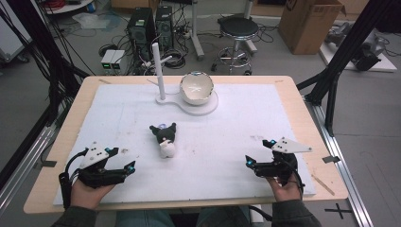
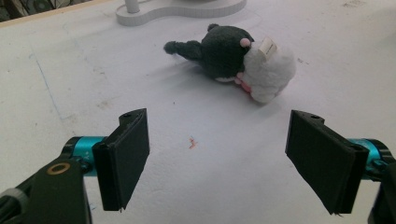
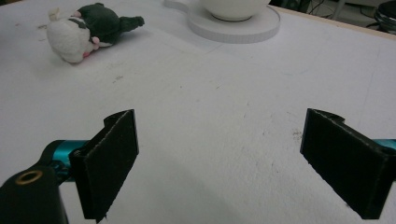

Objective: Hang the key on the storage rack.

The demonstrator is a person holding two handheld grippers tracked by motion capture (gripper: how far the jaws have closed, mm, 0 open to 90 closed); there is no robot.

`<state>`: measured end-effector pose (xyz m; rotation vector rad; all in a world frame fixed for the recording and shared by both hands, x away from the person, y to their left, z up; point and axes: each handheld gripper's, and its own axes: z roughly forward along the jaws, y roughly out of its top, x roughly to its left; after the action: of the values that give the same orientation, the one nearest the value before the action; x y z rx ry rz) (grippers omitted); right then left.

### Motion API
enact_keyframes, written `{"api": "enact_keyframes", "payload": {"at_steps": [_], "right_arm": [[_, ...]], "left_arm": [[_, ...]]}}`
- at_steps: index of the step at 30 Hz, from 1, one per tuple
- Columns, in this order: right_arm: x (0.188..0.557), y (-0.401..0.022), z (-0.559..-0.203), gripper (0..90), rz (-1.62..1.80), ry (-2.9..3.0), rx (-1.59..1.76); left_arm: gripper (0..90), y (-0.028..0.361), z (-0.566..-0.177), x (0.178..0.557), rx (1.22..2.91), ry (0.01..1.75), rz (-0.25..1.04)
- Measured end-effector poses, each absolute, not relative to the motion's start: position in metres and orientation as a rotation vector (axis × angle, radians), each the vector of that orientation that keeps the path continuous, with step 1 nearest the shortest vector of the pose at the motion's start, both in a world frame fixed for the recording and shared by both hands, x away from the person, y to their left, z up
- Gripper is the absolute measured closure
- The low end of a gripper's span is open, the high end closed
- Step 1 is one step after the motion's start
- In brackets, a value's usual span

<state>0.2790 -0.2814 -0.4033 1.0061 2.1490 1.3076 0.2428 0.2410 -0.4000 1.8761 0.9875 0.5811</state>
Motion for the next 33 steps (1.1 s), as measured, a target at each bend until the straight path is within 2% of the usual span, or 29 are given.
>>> {"api": "enact_keyframes", "payload": {"at_steps": [33], "right_arm": [[0.282, -0.2819, -0.4046, 10.7, 1.325, 2.135, 1.028]], "left_arm": [[21.9, 0.2411, -0.4, 0.2405, 1.885, 0.977, 0.588]]}}
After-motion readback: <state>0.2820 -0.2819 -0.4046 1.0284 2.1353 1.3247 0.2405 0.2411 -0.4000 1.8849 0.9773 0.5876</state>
